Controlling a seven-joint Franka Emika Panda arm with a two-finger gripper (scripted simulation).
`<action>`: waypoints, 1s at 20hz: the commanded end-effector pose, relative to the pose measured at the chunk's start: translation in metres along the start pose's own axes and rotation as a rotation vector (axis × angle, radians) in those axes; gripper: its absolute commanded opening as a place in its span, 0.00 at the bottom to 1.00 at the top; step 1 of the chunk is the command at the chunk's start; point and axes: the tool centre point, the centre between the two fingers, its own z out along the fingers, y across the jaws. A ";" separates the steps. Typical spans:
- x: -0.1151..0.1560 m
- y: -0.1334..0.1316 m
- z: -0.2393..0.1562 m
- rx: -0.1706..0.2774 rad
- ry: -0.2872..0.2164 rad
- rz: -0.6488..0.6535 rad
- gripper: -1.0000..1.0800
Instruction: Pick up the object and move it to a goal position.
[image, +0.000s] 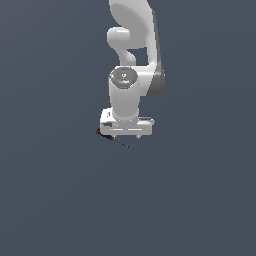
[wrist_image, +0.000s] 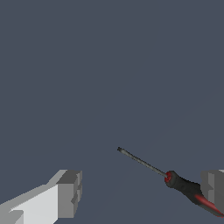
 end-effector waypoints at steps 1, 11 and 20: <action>0.000 0.000 0.000 0.000 0.000 0.000 0.96; 0.005 0.010 -0.015 0.000 0.016 -0.020 0.96; 0.004 0.011 -0.013 -0.001 0.016 -0.036 0.96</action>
